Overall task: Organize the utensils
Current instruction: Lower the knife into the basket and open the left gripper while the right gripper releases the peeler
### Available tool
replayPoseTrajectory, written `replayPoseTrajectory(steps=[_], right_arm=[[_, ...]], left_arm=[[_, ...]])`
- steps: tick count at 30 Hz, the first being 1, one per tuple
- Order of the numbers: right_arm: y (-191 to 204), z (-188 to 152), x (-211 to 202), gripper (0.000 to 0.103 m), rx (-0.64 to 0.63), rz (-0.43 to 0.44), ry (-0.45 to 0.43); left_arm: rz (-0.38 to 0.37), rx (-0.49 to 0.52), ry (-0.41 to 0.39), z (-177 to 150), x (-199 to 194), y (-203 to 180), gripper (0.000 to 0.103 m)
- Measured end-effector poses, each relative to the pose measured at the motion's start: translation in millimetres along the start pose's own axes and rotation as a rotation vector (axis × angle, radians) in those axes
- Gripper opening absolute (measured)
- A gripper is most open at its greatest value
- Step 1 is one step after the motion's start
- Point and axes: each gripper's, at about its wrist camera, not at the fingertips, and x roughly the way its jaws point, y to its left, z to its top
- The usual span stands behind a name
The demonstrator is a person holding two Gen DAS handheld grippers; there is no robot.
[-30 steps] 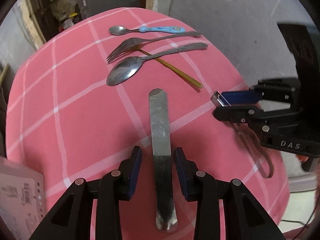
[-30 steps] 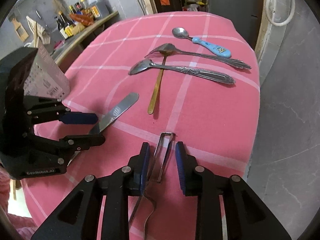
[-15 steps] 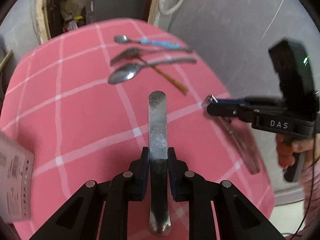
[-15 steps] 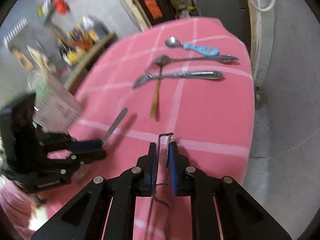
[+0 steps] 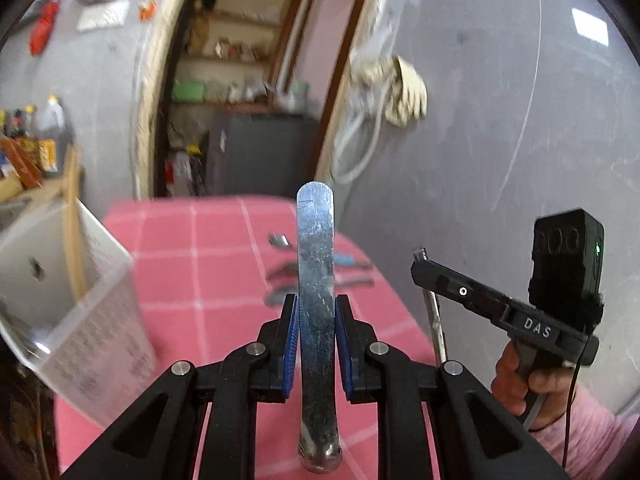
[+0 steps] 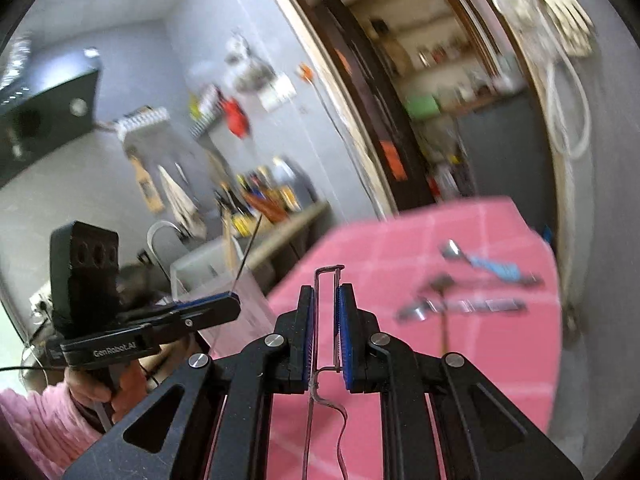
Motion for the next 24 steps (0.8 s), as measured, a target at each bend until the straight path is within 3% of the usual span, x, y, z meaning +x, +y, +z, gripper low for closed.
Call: replayPoseTrajectory(steps=[11, 15, 24], right_arm=[[85.0, 58.8, 54.5, 0.011, -0.073, 0.176, -0.223], [107.5, 72.9, 82.3, 0.011, -0.084, 0.212, -0.281], [140.0, 71.5, 149.1, 0.011, -0.099, 0.266, -0.370]], left_arm=[[0.151, -0.067, -0.251, 55.0, -60.8, 57.6, 0.017], [0.212, -0.099, -0.303, 66.5, -67.8, 87.4, 0.017], [0.255, -0.170, -0.386, 64.8, -68.0, 140.4, 0.017]])
